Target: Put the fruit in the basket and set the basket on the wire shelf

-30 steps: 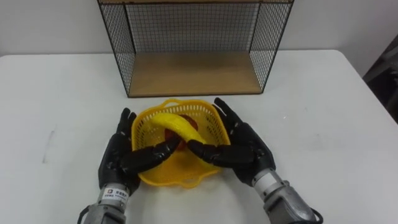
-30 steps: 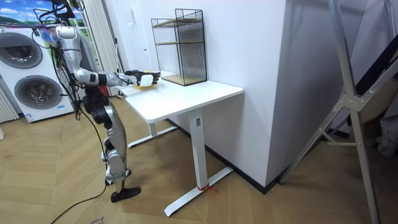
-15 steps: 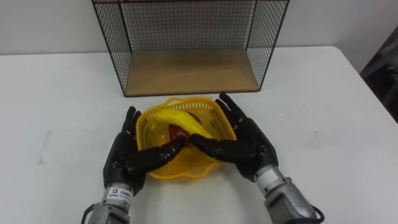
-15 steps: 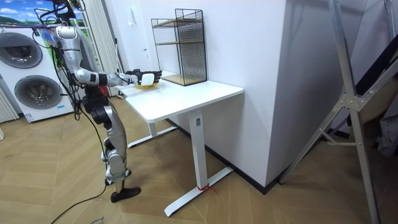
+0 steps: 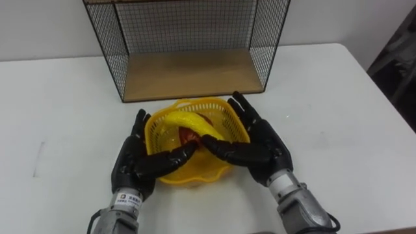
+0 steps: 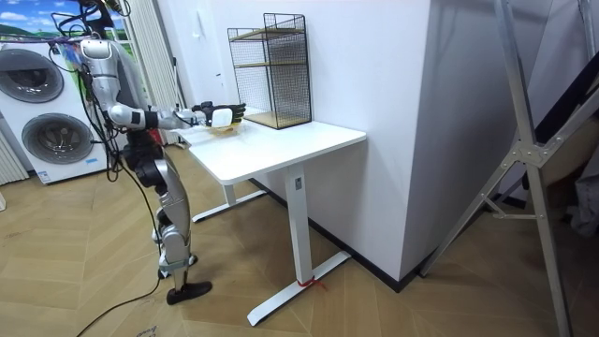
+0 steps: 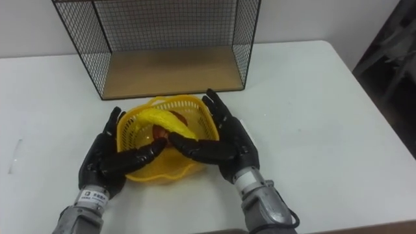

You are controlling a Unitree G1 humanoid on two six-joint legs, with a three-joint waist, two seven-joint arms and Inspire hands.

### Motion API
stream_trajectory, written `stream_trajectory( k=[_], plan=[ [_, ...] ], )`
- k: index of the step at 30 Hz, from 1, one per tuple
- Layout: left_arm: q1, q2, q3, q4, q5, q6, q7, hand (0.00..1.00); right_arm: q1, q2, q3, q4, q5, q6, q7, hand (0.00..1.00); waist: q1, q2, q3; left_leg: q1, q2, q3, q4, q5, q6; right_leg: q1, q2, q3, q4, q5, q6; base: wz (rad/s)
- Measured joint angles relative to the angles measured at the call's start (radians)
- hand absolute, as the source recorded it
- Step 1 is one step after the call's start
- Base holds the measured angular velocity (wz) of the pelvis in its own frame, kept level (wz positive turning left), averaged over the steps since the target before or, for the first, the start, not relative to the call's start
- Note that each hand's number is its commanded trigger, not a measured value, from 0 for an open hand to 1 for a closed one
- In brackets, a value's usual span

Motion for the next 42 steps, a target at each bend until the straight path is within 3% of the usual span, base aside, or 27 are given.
stream_trajectory(
  k=[6, 18, 21, 23, 25, 27, 28, 30, 32, 34, 37, 38, 39, 40, 41, 42],
  plan=[
    [-0.045, -0.001, -0.001, -0.052, -0.001, -0.001, 0.000, 0.00, -0.003, 0.000, -0.003, -0.040, 0.007, -0.055, -0.022, 0.00, -0.001, 0.001, -0.0001, 0.005, 0.002, 0.013, -0.001, 0.000, 0.000, 0.000, 0.001, 0.008, 0.000, 0.000, 0.000, -0.04],
    [-0.061, -0.018, 0.001, -0.129, -0.003, -0.008, 0.011, 0.00, -0.003, 0.004, -0.002, -0.060, 0.037, -0.089, -0.055, 0.00, -0.002, 0.007, 0.0025, -0.002, 0.022, 0.024, 0.046, -0.016, -0.010, -0.003, 0.014, 0.014, 0.026, -0.003, -0.009, -0.02],
    [-0.062, -0.022, 0.005, -0.136, -0.001, -0.009, 0.011, 0.00, -0.003, 0.005, 0.000, -0.064, 0.068, -0.090, -0.054, 0.00, 0.013, 0.002, 0.0029, -0.030, 0.048, 0.032, 0.146, -0.072, -0.021, -0.047, 0.017, 0.017, 0.139, -0.061, -0.025, -0.16],
    [-0.062, -0.023, 0.005, -0.137, -0.002, -0.028, 0.011, 0.00, -0.003, 0.004, 0.006, -0.064, 0.084, -0.092, -0.050, 0.00, 0.020, -0.001, 0.0020, -0.069, 0.075, 0.042, 0.278, -0.134, -0.037, -0.087, 0.027, 0.015, 0.235, -0.121, -0.043, -0.20],
    [-0.065, -0.023, 0.006, -0.137, -0.002, -0.040, 0.011, 0.00, -0.003, 0.006, 0.009, -0.061, 0.087, -0.093, -0.043, 0.00, 0.029, -0.014, 0.0028, -0.116, 0.100, 0.041, 0.394, -0.153, -0.049, -0.111, 0.031, 0.011, 0.301, -0.164, -0.059, -0.06],
    [-0.065, -0.025, 0.001, -0.137, -0.007, -0.044, 0.011, 0.00, -0.003, -0.004, 0.009, -0.058, 0.088, -0.093, -0.038, 0.00, 0.031, -0.015, 0.0072, -0.184, 0.137, 0.028, 0.565, -0.147, -0.052, -0.119, 0.042, 0.006, 0.353, -0.197, -0.074, -0.02],
    [-0.064, -0.024, -0.004, -0.137, -0.019, -0.045, 0.011, 0.00, 0.001, -0.007, 0.009, -0.058, 0.091, -0.093, -0.038, 0.00, 0.033, -0.014, 0.0078, -0.216, 0.150, 0.001, 0.650, -0.131, -0.056, -0.118, 0.052, 0.008, 0.382, -0.216, -0.083, -0.07],
    [-0.064, -0.024, -0.004, -0.137, -0.027, -0.050, 0.012, 0.00, 0.003, -0.007, 0.017, -0.058, 0.091, -0.094, -0.038, 0.00, 0.032, -0.019, 0.0067, -0.252, 0.158, -0.019, 0.737, -0.093, -0.057, -0.117, 0.063, 0.021, 0.411, -0.238, -0.095, -0.03],
    [-0.064, -0.024, -0.003, -0.137, -0.026, -0.052, 0.012, 0.00, 0.003, -0.007, 0.015, -0.058, 0.090, -0.098, -0.037, 0.00, 0.034, -0.033, 0.0089, -0.292, 0.154, -0.029, 0.783, -0.028, -0.057, -0.100, 0.062, 0.037, 0.413, -0.245, -0.113, -0.02],
    [-0.065, -0.025, -0.005, -0.138, -0.026, -0.055, 0.012, 0.00, 0.001, -0.007, 0.015, -0.058, 0.092, -0.098, -0.035, 0.00, 0.033, -0.022, 0.0043, -0.325, 0.146, -0.024, 0.727, -0.043, -0.054, -0.102, 0.060, 0.043, 0.401, -0.237, -0.112, -0.09],
    [-0.065, -0.025, -0.001, -0.138, -0.025, -0.055, 0.012, 0.00, 0.002, -0.006, 0.017, -0.057, 0.092, -0.097, -0.036, 0.00, 0.042, -0.029, 0.0069, -0.372, 0.091, -0.019, 0.514, -0.038, -0.056, -0.088, 0.031, 0.055, 0.386, -0.238, -0.111, -0.24],
    [-0.065, -0.026, -0.002, -0.138, -0.025, -0.056, 0.012, 0.00, 0.003, -0.006, 0.017, -0.057, 0.092, -0.098, -0.035, 0.00, 0.042, -0.027, 0.0047, -0.380, 0.079, -0.020, 0.396, -0.004, -0.063, -0.074, 0.029, 0.057, 0.369, -0.241, -0.106, -0.17],
    [-0.065, -0.027, -0.002, -0.138, -0.025, -0.060, 0.012, 0.00, 0.003, -0.005, 0.018, -0.057, 0.092, -0.099, -0.035, 0.00, 0.041, -0.025, 0.0034, -0.381, 0.078, -0.020, 0.351, 0.022, -0.057, -0.069, 0.030, 0.058, 0.363, -0.243, -0.103, -0.20],
    [-0.063, -0.028, -0.002, -0.138, -0.025, -0.064, 0.012, 0.00, 0.004, -0.005, 0.021, -0.057, 0.091, -0.099, -0.034, 0.00, 0.041, -0.033, 0.0003, -0.378, 0.068, -0.018, 0.318, 0.071, -0.053, -0.060, 0.026, 0.075, 0.360, -0.251, -0.093, -0.12],
    [-0.065, -0.028, -0.004, -0.138, -0.025, -0.069, 0.012, 0.00, 0.003, -0.005, 0.022, -0.057, 0.091, -0.101, -0.034, 0.00, 0.034, -0.027, -0.0101, -0.372, 0.062, -0.018, 0.314, 0.092, -0.037, -0.052, 0.023, 0.074, 0.347, -0.256, -0.085, -0.11],
    [-0.065, -0.028, -0.004, -0.138, -0.025, -0.071, 0.012, 0.00, 0.003, -0.005, 0.022, -0.057, 0.092, -0.104, -0.034, 0.00, 0.033, -0.030, -0.0096, -0.366, 0.061, -0.011, 0.313, 0.100, -0.028, -0.044, 0.021, 0.074, 0.341, -0.257, -0.080, 0.00]
  ],
)
